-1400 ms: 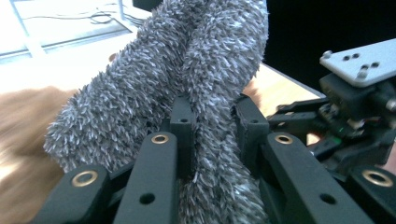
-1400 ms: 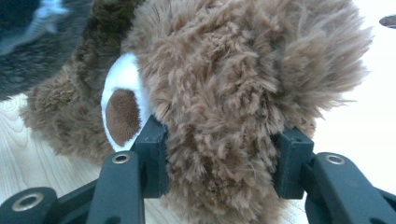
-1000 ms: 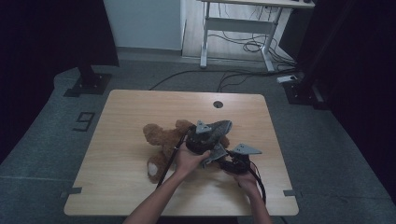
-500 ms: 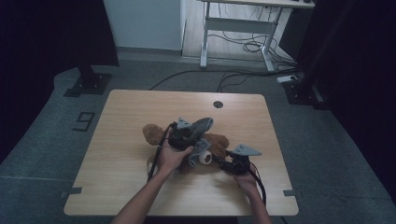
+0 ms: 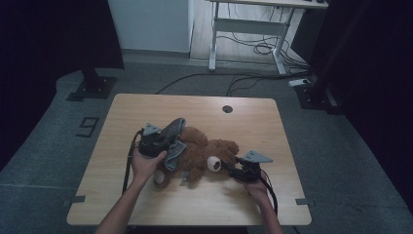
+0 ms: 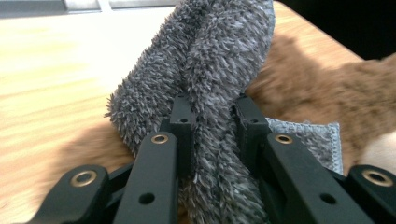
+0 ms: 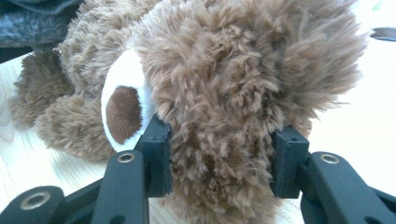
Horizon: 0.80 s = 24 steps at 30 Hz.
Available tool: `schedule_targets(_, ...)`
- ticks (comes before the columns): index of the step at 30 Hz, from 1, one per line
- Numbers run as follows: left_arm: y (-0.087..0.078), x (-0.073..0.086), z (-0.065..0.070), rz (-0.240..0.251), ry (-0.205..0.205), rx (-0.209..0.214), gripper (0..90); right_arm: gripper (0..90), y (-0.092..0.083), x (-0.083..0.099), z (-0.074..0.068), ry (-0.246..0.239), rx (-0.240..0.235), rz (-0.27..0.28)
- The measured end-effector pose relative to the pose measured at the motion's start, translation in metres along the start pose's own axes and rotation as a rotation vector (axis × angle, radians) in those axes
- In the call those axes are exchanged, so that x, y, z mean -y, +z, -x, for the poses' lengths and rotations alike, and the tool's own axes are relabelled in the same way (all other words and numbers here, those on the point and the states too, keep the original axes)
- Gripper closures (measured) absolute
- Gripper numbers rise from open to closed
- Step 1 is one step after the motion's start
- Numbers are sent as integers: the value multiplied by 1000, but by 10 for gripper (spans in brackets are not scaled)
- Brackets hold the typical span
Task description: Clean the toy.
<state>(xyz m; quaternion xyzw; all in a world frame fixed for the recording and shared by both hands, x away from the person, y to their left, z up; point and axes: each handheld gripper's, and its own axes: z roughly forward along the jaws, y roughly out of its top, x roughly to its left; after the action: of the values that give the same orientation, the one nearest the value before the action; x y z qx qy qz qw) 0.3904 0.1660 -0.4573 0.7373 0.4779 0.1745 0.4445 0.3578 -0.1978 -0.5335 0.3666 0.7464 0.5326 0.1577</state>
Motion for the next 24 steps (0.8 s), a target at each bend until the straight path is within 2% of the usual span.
schedule_targets(2, -1, 2, -5, -7, -5, -7, 730, 508, 0, 0, 0, -1, 0, 1)
schedule_targets(3, -2, 6, -14, -16, -20, -23, 730, 508, 0, 0, 0, -1, 0, 1)
schedule_targets(5, -5, 9, -20, -16, -42, -25, 730, 508, 0, 0, 0, -1, -1, 1)
schedule_targets(8, -12, 7, -14, 5, -27, -10, 731, 509, 0, 0, 1, -3, -2, 0)
schedule_targets(12, -22, -1, 15, 57, 31, 49, 732, 508, 0, 0, 2, 2, -4, 2)
schedule_targets(16, -25, -15, 52, 108, 94, 122, 732, 508, 0, 0, 2, 4, -3, 2)
schedule_targets(18, -18, -24, 73, 105, 130, 153, 732, 508, 0, 0, 2, 5, -3, 2)
schedule_targets(20, -6, -29, 89, 86, 146, 178, 732, 508, 0, 0, 2, 5, -3, 2)
schedule_targets(22, 10, -34, 103, 62, 153, 196, 732, 508, 0, 0, 1, 5, -3, 1)
schedule_targets(24, 28, -36, 113, 31, 141, 224, 732, 508, 0, 0, 1, 2, -3, 0)
